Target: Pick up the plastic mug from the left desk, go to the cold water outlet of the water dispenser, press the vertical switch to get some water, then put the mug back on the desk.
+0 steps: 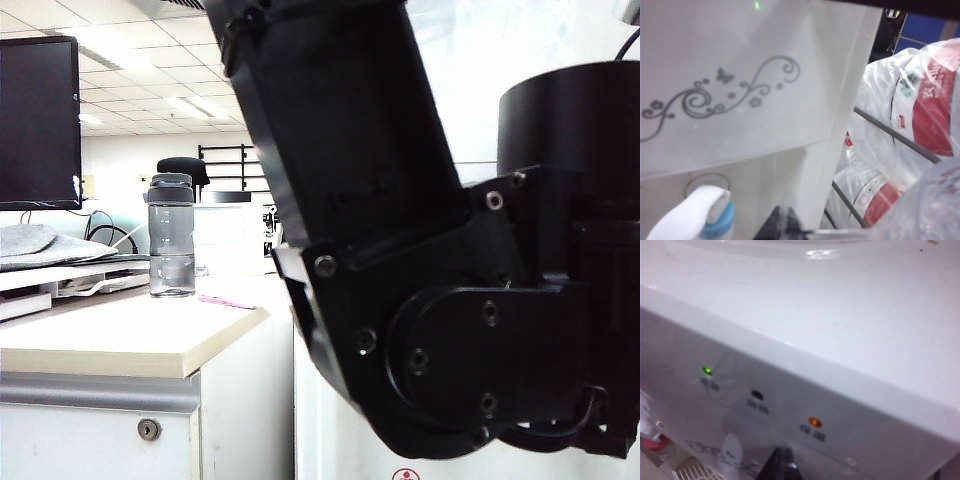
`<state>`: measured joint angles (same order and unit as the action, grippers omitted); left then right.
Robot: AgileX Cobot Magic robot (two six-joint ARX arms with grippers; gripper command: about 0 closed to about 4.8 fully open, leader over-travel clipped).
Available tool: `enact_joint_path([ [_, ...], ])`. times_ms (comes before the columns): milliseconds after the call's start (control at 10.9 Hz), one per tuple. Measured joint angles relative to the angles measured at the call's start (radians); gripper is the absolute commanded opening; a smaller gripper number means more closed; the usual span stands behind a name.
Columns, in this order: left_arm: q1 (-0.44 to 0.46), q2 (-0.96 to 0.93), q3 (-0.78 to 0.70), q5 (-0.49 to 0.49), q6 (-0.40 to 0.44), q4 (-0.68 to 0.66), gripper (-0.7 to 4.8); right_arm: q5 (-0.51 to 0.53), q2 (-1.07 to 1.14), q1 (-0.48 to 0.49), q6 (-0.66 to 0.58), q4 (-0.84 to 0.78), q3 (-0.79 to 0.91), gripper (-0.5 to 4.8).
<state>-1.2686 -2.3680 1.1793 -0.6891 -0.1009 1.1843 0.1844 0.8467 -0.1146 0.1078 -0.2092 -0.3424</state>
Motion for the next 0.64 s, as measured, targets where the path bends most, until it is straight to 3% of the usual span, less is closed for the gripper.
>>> enact_joint_path([
  [644, -0.001, 0.061, -0.002, -0.013, -0.097, -0.181, -0.01, 0.0, 0.0, 0.0, -0.006, 0.0, 0.0, -0.01],
])
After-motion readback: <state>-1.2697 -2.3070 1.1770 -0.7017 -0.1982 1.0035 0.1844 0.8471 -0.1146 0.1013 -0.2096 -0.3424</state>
